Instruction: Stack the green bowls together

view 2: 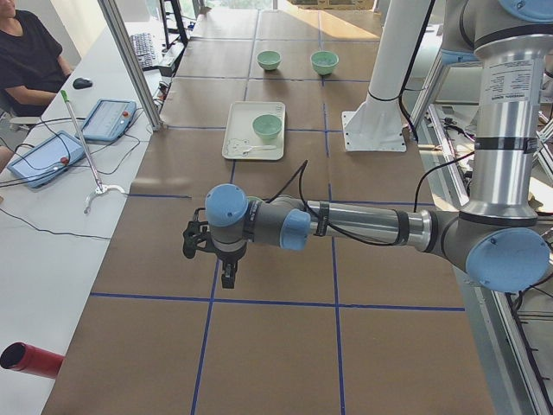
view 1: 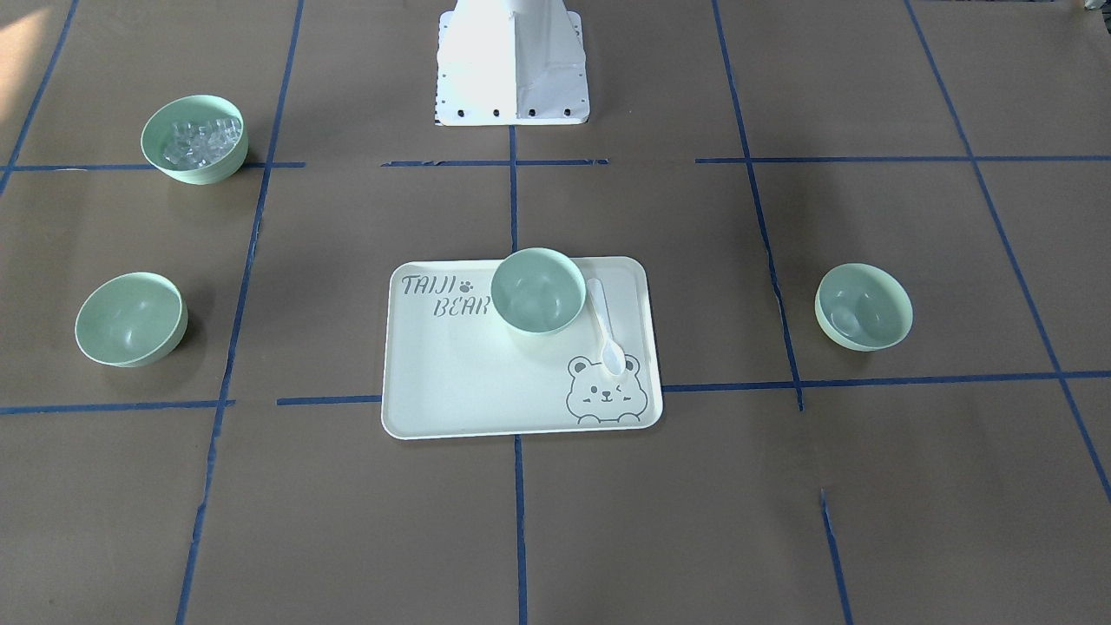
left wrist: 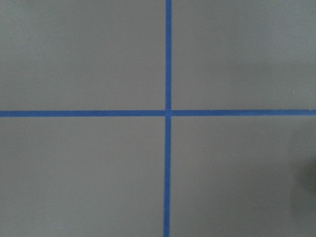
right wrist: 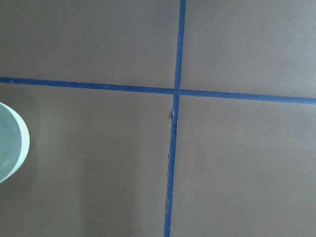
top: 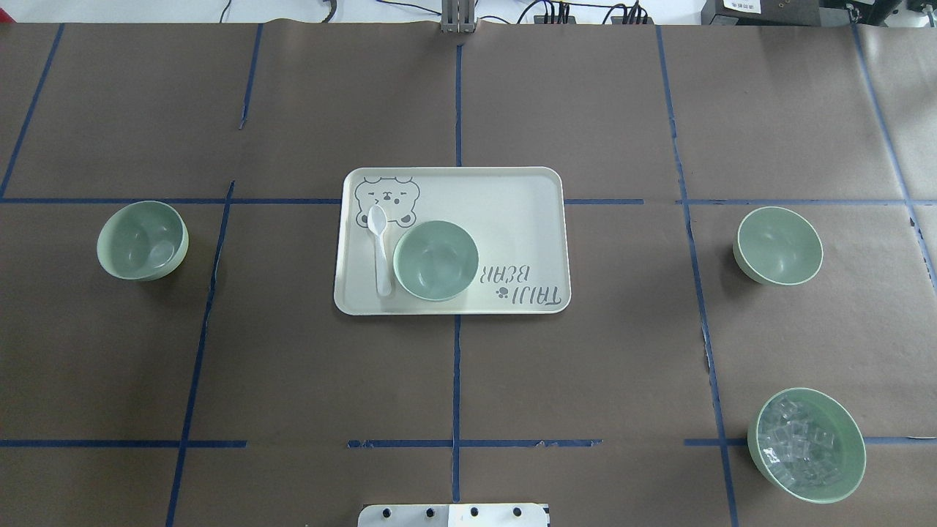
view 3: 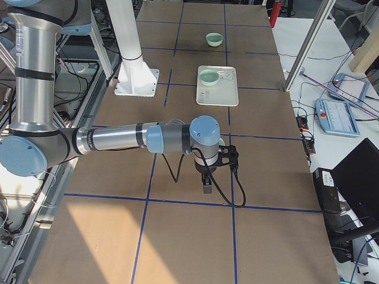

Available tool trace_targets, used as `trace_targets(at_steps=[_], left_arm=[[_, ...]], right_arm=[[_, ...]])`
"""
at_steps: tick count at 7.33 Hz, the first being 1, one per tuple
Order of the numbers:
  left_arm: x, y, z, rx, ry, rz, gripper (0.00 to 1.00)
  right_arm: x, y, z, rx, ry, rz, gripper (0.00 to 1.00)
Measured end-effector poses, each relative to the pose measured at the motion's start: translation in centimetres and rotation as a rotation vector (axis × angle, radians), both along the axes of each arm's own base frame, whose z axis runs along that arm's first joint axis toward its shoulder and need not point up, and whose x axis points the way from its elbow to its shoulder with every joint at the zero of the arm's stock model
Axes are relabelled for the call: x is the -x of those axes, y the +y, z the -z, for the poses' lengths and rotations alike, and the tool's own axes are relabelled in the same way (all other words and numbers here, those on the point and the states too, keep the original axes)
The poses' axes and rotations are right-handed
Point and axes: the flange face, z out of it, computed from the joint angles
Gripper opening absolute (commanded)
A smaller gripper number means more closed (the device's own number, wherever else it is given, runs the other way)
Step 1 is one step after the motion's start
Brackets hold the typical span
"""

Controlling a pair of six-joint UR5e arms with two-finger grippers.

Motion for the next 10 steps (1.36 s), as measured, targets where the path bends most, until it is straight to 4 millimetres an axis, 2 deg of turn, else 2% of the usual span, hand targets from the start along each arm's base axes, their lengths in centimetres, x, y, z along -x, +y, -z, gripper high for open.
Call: trace_targets(at_steps=[1, 2, 5, 7, 9, 10], left_arm=[[-3.5, -0.1, 2.1, 0.009, 0.032, 0.007, 1.00], [-6.7, 0.0, 3.2, 0.018, 0.053, 0.008, 1.00], [-15.2, 0.9, 3.6, 0.058, 0.023, 0.081, 0.97], [-20.5, 1.9, 2.7, 0.087, 0.039, 0.130, 0.93], [-23.2, 2.6, 1.7, 0.099, 0.055, 0.131, 0.93], [-24.5, 2.8, 1.2, 0.096, 0.043, 0.125, 0.85]], right_arm=[[0.1, 0.0, 0.3, -0.004, -0.008, 0.001, 1.00], [0.1, 0.0, 0.4, -0.006, -0.013, 0.001, 1.00], [0.4, -0.1, 0.8, -0.004, -0.053, -0.001, 1.00], [0.8, -0.4, 1.3, 0.034, -0.070, -0.036, 1.00], [1.6, -1.3, 2.2, 0.061, -0.076, -0.059, 1.00], [2.0, -1.6, 2.5, 0.067, -0.077, -0.062, 1.00]])
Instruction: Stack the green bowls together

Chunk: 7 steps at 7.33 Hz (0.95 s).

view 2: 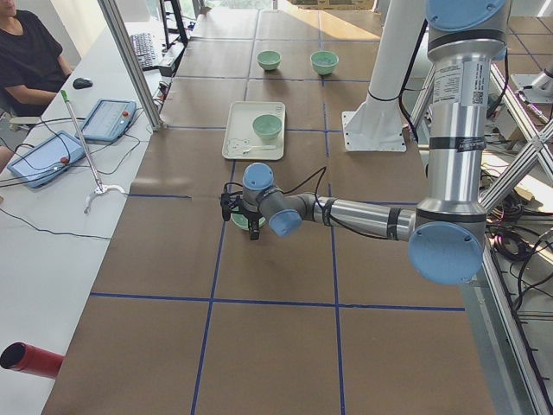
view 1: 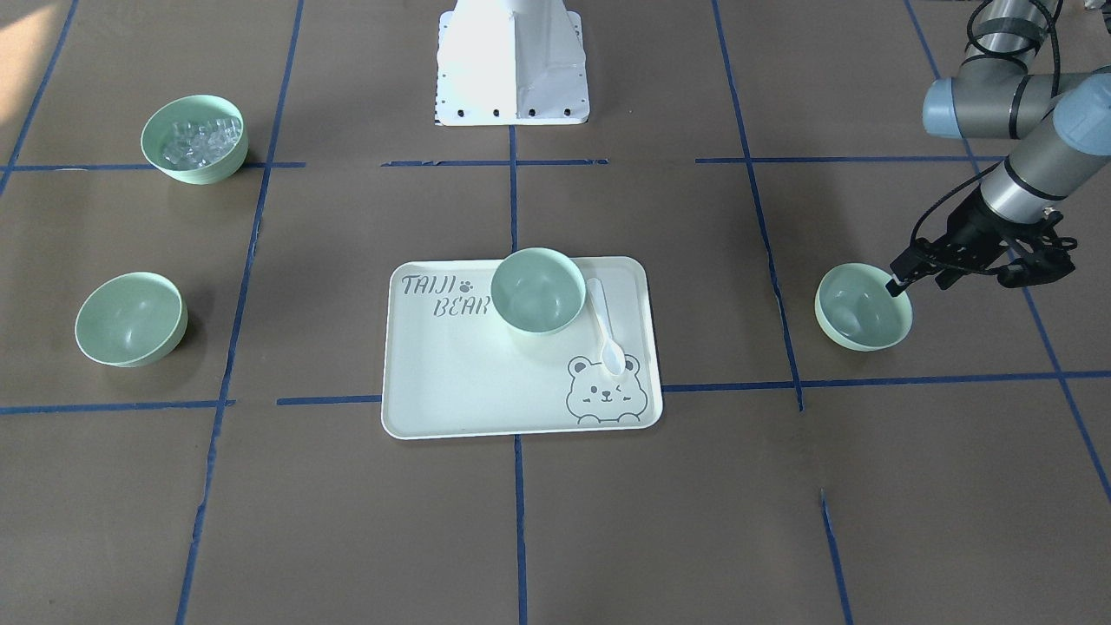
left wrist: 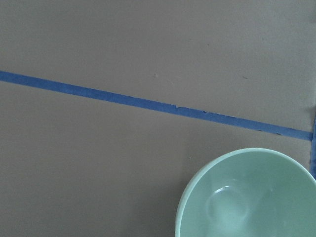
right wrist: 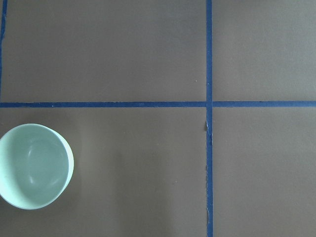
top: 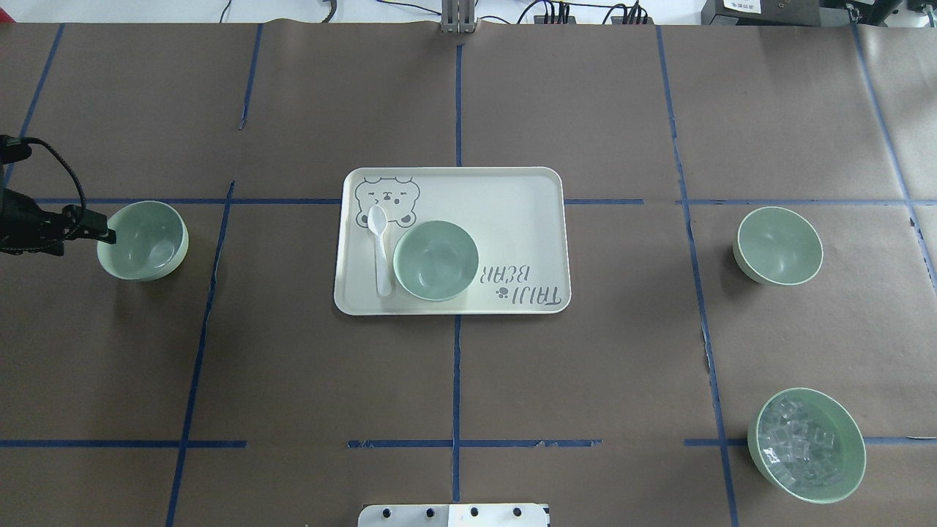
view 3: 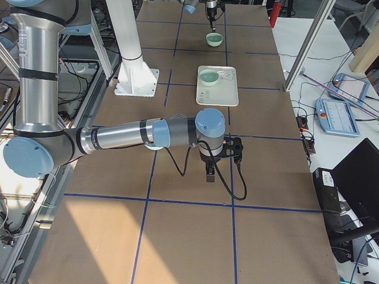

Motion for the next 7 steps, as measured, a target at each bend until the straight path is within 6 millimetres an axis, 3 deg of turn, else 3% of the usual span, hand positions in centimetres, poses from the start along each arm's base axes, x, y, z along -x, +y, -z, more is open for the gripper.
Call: trace_targets(at_steps=[2, 3, 7], left_arm=[[-2.0, 0.3, -0.5, -0.010, -0.026, -0.008, 0.32], [-2.3, 0.4, -0.7, -0.010, -0.031, -0.010, 0.00], [-1.6, 0.9, -1.0, -0.001, -0.021, -0.027, 0.00]], right_arm=[[0.8, -0.7, 0.6, 0.005, 0.000, 0.001, 1.00], [1.1, -0.9, 0.8, 0.005, 0.000, 0.004, 1.00], [1.8, -1.2, 1.1, 0.001, 0.000, 0.017, 1.00]])
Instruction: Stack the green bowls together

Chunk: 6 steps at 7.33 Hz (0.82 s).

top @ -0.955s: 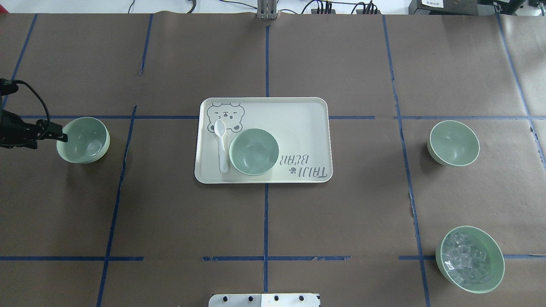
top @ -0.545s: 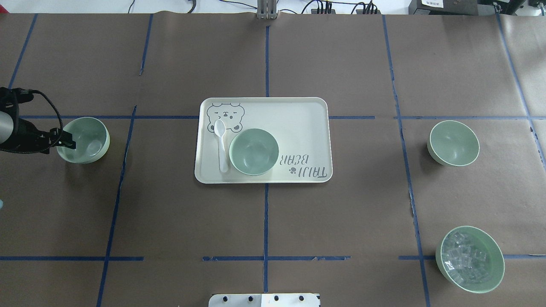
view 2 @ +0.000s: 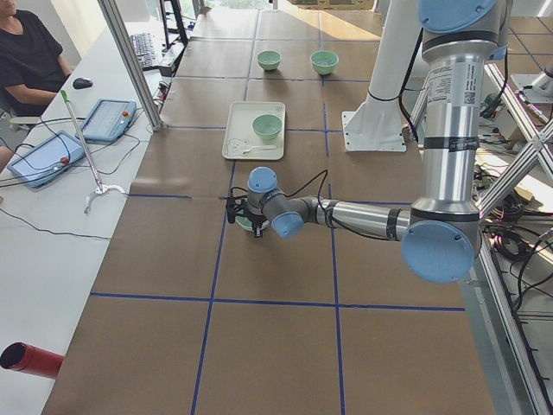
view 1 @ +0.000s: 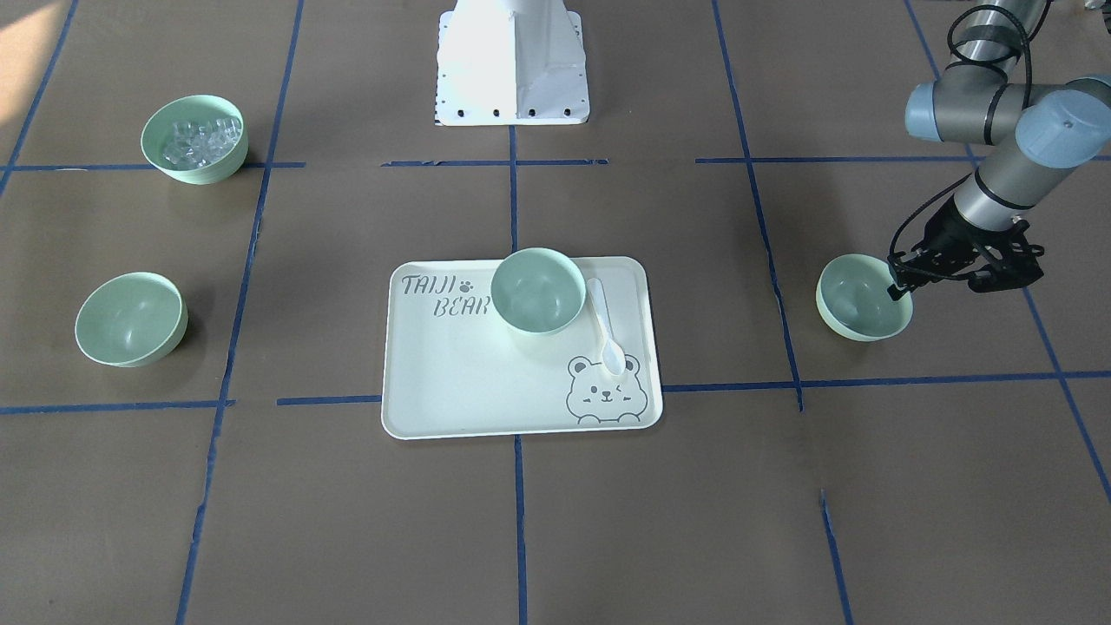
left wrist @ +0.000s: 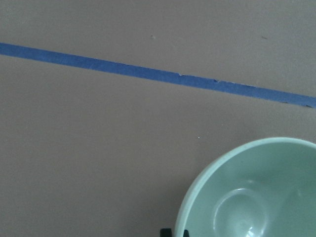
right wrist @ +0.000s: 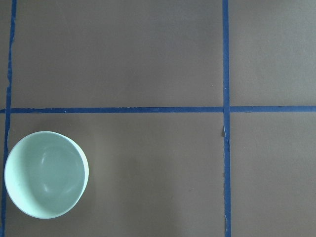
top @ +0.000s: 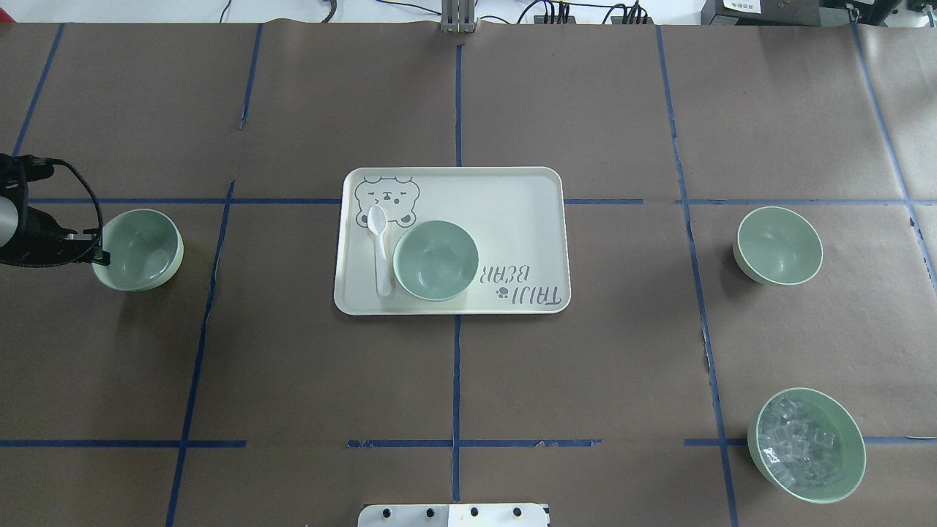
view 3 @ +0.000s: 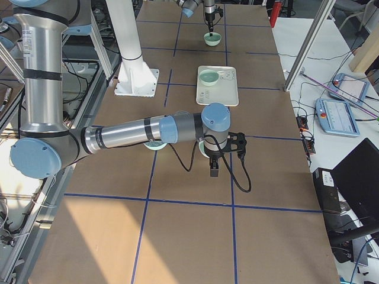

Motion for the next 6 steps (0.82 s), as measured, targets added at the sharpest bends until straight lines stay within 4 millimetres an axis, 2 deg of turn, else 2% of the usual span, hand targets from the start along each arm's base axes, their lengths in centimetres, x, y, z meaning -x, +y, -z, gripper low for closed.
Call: trace_targets(at_steps=[1, 2, 3, 4, 6], left_arm=[[1.3, -0.3, 0.7, 0.019, 0.037, -0.006, 0.00], [3.7, -1.1, 1.7, 0.046, 0.090, 0.000, 0.00], [5.3, -2.1, 3.6, 0.067, 0.123, 0.010, 0.00], [5.4, -3.8, 7.5, 0.094, 0.129, 0.024, 0.00], [3.7, -7.4, 17.9, 0.172, 0.139, 0.123, 0.00]], right_arm=[[0.7, -0.1, 0.0, -0.001, 0.003, 0.014, 1.00], [2.3, -0.7, 0.3, 0.003, 0.015, 0.035, 1.00], [4.8, -1.7, 1.0, 0.015, 0.033, 0.047, 1.00], [7.7, -2.7, 1.5, 0.020, 0.049, 0.046, 1.00], [13.4, -3.4, 0.5, 0.010, 0.062, 0.034, 1.00]])
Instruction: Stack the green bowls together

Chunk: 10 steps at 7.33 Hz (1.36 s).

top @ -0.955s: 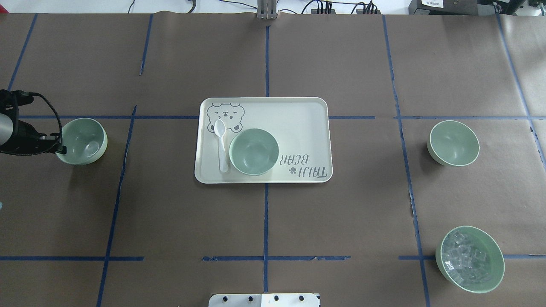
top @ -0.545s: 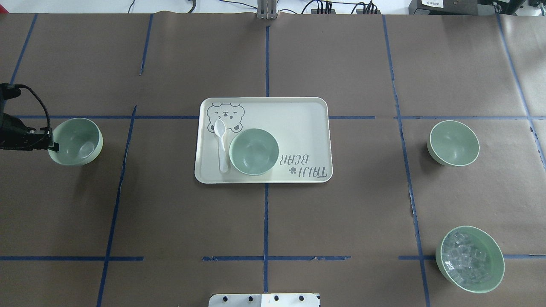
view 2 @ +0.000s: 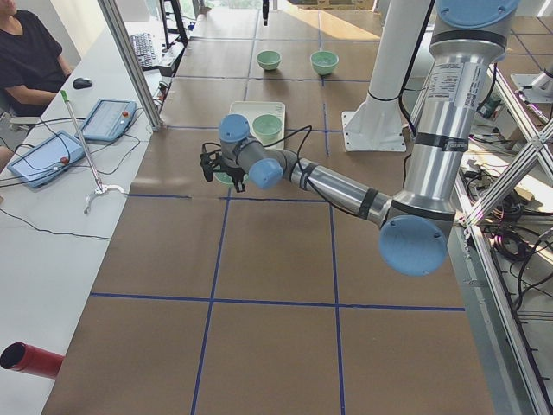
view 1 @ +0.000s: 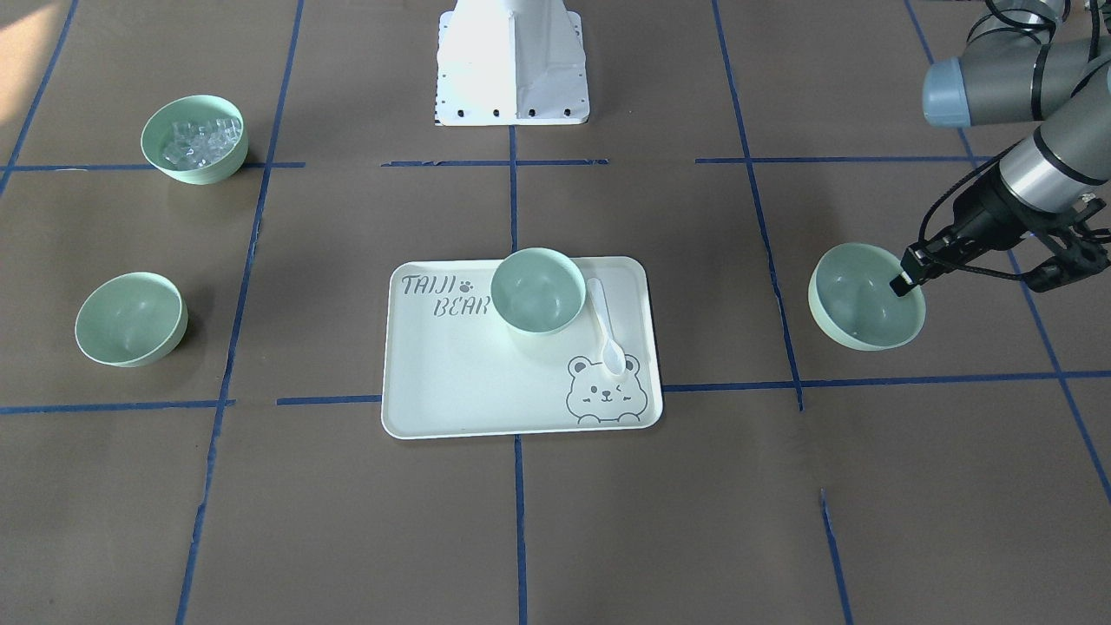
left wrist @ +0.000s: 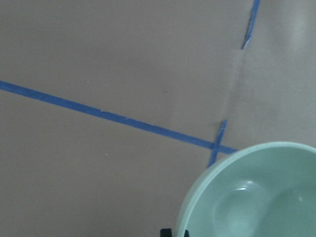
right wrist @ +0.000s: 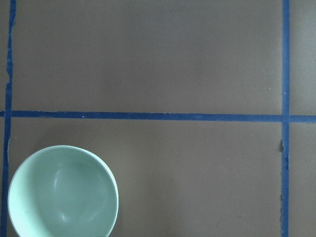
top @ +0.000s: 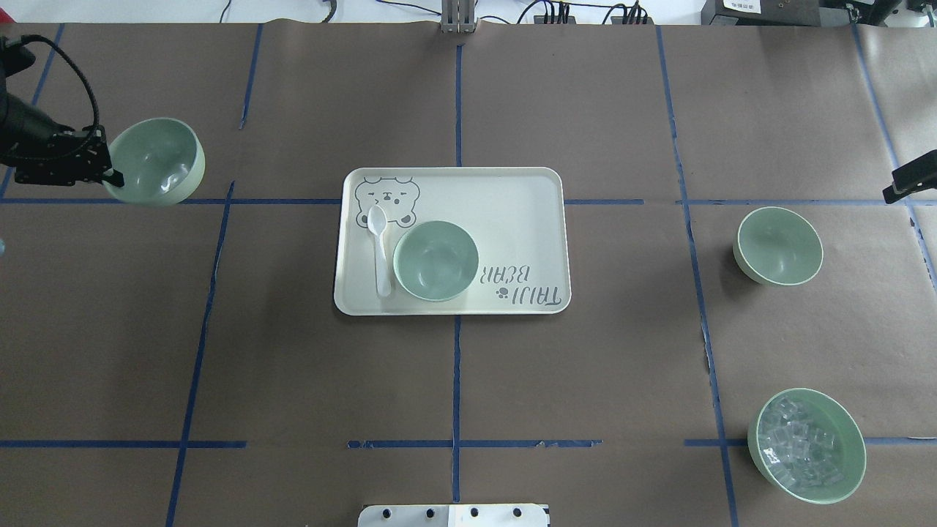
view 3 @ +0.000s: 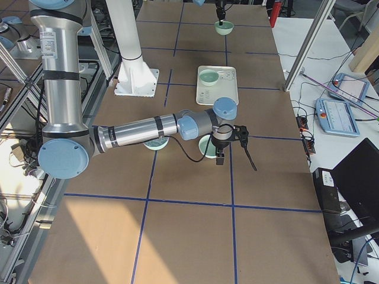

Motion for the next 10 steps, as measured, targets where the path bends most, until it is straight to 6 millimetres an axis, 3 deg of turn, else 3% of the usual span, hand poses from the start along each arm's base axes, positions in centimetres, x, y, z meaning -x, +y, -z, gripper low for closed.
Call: trace_targets(at_steps=[2, 3, 6, 7, 8, 9, 10], left_arm=[[-5.5, -0.6, 7.6, 0.088, 0.047, 0.074, 0.00], [-8.1, -0.3, 10.2, 0.116, 0.069, 0.090, 0.00], [-12.5, 0.6, 14.1, 0.154, 0.103, 0.097, 0.00], [-13.2, 0.8, 14.8, 0.155, 0.108, 0.099, 0.00], [-13.6, 0.9, 15.3, 0.155, 0.112, 0.101, 0.00], [-13.8, 1.0, 15.7, 0.153, 0.116, 0.100, 0.00], [-13.9, 1.1, 16.0, 0.150, 0.119, 0.098, 0.00]], right_arm=[[3.8, 0.4, -1.0, -0.005, 0.016, 0.021, 1.00], [5.2, 0.7, -1.2, 0.000, 0.021, 0.035, 1.00], [9.0, 0.5, -2.0, 0.023, 0.034, 0.080, 1.00], [10.1, 0.0, -2.2, 0.028, 0.036, 0.092, 1.00], [11.1, -0.2, -2.3, 0.030, 0.038, 0.104, 0.93], [11.9, -0.2, -2.4, 0.032, 0.040, 0.116, 0.49], [12.8, -0.3, -2.3, 0.035, 0.042, 0.123, 0.27]])
